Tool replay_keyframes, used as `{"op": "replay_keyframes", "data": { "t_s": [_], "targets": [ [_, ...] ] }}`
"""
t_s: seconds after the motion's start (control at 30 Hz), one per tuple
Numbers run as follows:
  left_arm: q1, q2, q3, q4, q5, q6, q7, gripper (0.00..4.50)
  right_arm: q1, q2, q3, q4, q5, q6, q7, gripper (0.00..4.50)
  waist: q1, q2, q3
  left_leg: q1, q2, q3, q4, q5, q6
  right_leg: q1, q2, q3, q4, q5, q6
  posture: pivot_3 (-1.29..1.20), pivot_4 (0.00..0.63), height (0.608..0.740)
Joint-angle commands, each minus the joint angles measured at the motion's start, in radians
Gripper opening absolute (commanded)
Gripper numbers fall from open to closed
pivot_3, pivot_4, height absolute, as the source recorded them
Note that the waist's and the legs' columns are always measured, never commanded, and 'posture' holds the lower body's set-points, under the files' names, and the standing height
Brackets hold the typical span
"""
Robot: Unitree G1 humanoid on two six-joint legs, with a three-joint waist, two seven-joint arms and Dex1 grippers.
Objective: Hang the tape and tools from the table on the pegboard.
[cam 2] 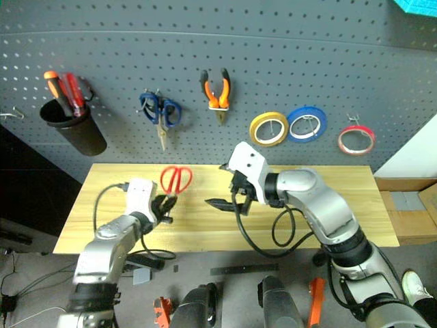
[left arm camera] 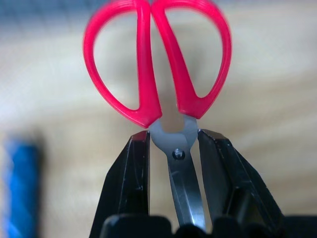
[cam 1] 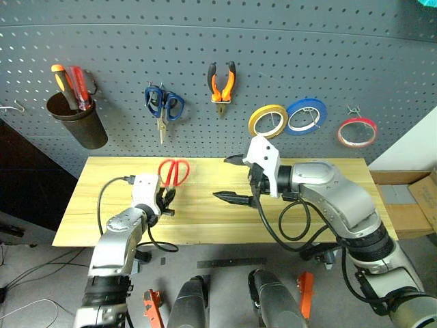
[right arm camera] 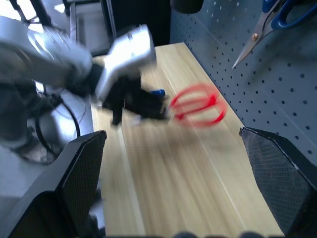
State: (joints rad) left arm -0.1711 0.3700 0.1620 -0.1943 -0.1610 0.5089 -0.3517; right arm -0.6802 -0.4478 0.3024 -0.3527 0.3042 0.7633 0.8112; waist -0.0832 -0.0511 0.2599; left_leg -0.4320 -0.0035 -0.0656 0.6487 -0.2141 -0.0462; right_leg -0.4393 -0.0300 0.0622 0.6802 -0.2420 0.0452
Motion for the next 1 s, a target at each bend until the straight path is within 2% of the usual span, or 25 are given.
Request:
{"op": "replay_keyframes", "data": {
  "t_s": [0.03, 0.23, 0.43, 0.7, 1.0],
  "targets": [
    [0.056, 0.017, 0.017, -0.156, 0.017, -0.115, 0.006, 1.09, -0.006, -0.031, -0.041, -0.044, 0.028, -0.046, 0.04, 4.5, 0.0, 0.001, 0.0, 0.0, -0.001, 0.0, 0.0, 0.0, 0.0, 0.0, 0.0, 0.0, 0.0, 0.0, 0.0, -0.1, 0.209, 0.74],
    [0.137, 0.061, 0.029, -0.242, 0.112, -0.31, 0.032, 1.09, -0.031, -0.063, -0.064, -0.035, 0.063, -0.071, 0.096, 4.5, -0.001, 0.001, -0.001, 0.001, 0.0, 0.005, 0.0, 0.0, 0.0, 0.001, 0.005, 0.0, 0.0, 0.0, 0.0, -0.1, 0.203, 0.74],
    [0.138, 0.098, 0.05, -0.239, 0.169, -0.458, 0.054, 1.09, -0.078, -0.058, -0.108, 0.008, 0.075, -0.118, 0.112, 4.5, 0.0, 0.001, -0.001, 0.001, 0.0, 0.006, 0.001, 0.0, 0.0, 0.001, 0.005, 0.0, 0.0, 0.0, 0.0, -0.09, 0.192, 0.74],
    [0.103, 0.112, 0.052, -0.226, 0.199, -0.554, 0.054, 1.09, -0.128, -0.056, -0.149, 0.033, 0.068, -0.144, 0.071, 4.5, 0.0, 0.001, -0.002, 0.001, 0.0, 0.006, 0.001, 0.0, 0.0, 0.001, 0.005, 0.0, 0.0, 0.0, 0.0, -0.08, 0.182, 0.74],
    [0.009, 0.128, 0.043, -0.102, 0.194, -0.594, 0.035, 1.09, -0.133, -0.058, -0.141, 0.03, 0.061, -0.147, 0.04, 4.5, -0.001, 0.001, -0.005, 0.001, 0.0, 0.007, 0.001, 0.0, 0.0, 0.001, 0.005, 0.0, 0.0, 0.0, 0.0, -0.09, 0.184, 0.74]
  ]
}}
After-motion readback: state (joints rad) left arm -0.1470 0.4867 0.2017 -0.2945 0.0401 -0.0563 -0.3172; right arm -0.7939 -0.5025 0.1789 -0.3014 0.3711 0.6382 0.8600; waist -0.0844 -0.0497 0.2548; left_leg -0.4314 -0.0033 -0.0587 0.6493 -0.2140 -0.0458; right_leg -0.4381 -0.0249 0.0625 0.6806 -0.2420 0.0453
